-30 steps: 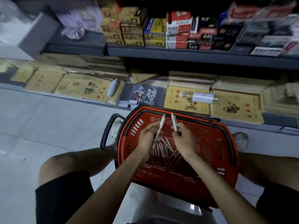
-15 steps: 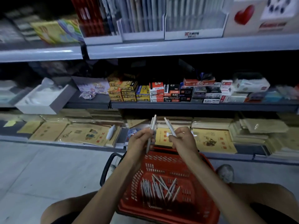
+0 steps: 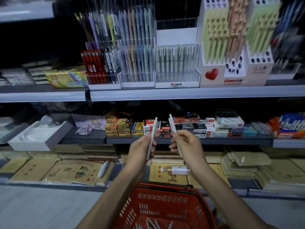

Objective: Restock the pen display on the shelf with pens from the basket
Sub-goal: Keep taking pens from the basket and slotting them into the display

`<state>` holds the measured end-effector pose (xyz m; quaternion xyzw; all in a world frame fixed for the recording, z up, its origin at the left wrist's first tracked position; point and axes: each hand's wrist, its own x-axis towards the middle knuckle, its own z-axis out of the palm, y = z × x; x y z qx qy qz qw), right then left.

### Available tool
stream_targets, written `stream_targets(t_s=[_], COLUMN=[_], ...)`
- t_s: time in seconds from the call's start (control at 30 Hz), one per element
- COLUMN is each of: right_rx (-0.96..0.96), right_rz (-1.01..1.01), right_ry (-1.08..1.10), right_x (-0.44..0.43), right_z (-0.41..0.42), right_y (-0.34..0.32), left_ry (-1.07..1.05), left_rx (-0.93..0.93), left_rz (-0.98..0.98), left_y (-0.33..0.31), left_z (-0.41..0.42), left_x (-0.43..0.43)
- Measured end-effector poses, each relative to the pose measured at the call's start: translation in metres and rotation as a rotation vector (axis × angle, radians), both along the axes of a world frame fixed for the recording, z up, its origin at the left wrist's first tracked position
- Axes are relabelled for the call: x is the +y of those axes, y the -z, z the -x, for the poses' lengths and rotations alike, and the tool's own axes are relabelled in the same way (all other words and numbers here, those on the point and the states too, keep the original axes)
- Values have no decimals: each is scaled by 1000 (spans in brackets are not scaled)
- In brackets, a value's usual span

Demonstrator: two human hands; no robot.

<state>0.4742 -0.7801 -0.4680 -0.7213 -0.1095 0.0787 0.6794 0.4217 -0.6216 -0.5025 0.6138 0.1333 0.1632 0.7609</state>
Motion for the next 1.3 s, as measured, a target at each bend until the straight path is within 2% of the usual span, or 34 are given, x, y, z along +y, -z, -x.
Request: stream_targets(t_s=[0.37, 0.67, 0.8, 0.97, 1.13, 1.3], right_rx=[61, -166, -199, -230, -374, -386], right_rz=[-198, -254, -279, -201, -159, -171], right_ry=[-49, -14, -16, 15, 5, 87], right_x=[3, -8, -11, -14, -14, -19], right_z=[-2, -13, -25, -52, -72, -96], right_y=[-54, -95, -115, -133, -152, -166], left_ry=[-2, 104, 111, 107, 157, 195], left_rx=[-97, -277, -307, -282, -272, -266], left_rz=[77, 167, 97, 18, -87, -80], left_y=[-60, -93, -107, -131, -151, -161], left_z=[-19, -40, -52, -73, -96, -114], left_x=[-18, -22, -25, -31, -36, -45])
